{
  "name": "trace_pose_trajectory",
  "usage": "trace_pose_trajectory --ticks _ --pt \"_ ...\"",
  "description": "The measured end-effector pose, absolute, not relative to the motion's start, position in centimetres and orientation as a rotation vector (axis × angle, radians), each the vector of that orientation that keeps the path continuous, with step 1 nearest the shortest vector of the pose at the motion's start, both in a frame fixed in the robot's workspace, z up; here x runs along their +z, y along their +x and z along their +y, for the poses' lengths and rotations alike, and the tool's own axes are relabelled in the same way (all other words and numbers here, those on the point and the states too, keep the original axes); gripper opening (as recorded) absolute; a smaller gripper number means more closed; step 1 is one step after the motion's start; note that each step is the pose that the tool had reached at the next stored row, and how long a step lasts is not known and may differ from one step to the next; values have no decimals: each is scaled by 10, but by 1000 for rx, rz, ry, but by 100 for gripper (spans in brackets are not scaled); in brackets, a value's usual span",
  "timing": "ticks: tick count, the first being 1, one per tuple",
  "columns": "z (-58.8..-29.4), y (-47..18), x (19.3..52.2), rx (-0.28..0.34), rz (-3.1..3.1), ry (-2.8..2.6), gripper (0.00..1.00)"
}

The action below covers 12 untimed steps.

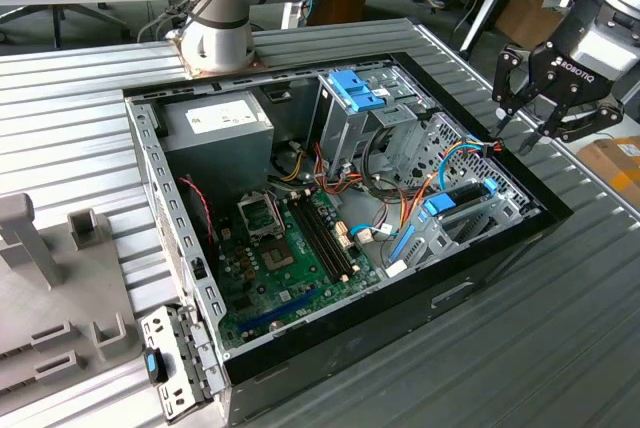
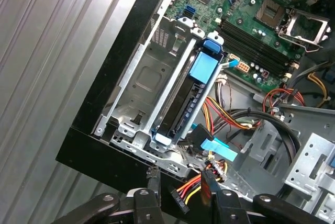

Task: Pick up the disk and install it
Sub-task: 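Insert the disk into the insertion slot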

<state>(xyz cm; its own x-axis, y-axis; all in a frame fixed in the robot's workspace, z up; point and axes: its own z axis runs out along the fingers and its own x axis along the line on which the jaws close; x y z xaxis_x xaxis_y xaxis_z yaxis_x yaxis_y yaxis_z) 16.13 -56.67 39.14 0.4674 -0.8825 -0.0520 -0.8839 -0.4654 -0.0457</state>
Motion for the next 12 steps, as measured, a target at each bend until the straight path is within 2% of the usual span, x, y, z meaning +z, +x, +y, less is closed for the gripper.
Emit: trace_pose_trajectory --ticks 12 --pt "-566 162 391 37 1450 -2713 44"
